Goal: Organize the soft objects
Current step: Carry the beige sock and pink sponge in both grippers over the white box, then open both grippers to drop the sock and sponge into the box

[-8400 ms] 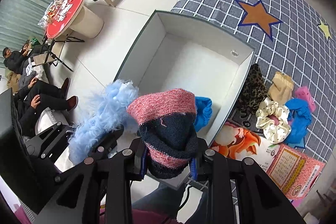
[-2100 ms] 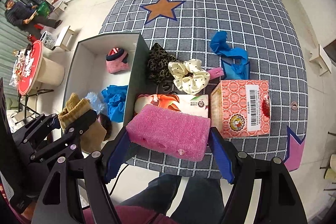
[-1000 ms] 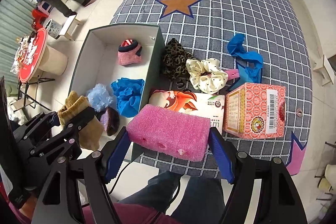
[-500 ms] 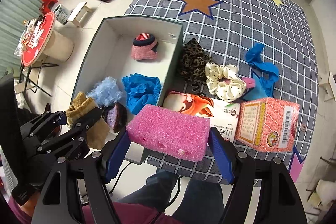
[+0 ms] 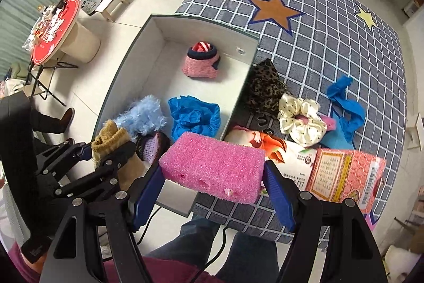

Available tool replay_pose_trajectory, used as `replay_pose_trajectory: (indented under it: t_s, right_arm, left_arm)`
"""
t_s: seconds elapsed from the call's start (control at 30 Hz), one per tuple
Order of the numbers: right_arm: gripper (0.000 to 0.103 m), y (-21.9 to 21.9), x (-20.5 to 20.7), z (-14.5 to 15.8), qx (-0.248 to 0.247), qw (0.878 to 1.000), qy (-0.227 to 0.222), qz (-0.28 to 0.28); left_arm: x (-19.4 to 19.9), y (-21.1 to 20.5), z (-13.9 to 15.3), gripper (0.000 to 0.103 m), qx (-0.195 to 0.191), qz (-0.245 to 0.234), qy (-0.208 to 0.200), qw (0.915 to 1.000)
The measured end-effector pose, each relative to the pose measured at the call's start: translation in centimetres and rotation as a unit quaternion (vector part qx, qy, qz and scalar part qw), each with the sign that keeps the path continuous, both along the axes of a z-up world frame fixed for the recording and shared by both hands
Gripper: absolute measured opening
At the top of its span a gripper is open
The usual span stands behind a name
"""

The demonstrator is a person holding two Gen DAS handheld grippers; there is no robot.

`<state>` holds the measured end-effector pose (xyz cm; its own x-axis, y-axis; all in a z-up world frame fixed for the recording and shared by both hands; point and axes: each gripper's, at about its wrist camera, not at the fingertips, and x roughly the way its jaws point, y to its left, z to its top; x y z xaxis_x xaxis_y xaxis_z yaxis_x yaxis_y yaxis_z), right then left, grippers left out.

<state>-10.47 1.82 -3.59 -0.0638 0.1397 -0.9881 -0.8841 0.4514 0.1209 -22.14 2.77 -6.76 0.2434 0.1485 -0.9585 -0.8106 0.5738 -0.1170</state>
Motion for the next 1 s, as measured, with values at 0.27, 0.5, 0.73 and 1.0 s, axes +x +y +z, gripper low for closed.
replay_pose_trajectory:
  t_s: [0.27, 0.5, 0.73, 1.0]
  right_arm:
    - [0.076, 2.2, -0.5, 0.3, 0.013, 1.000, 0.005, 0.015]
    - [0.076, 4.2, -0.7, 0.5, 0.022, 0.999, 0.011, 0.029]
    - [0.086, 4.9, -0.3, 0.8, 0.023, 0.999, 0.028, 0.032]
    - [0.102, 3.6, 2.8, 1.2, 0.026, 0.998, 0.057, -0.015]
  left_arm:
    - [-0.4, 0.5, -0.6, 0.034, -0.008, 0.010, 0.004, 0.9999]
    - [-0.5, 0.8, -0.6, 0.039, -0.005, 0.011, -0.001, 0.9999]
    - [-0.4, 1.0, -0.3, 0.085, -0.006, -0.003, -0.010, 0.9999]
    - [-1.3, 1.8, 0.9, 0.103, -0.007, 0.024, -0.074, 0.9969]
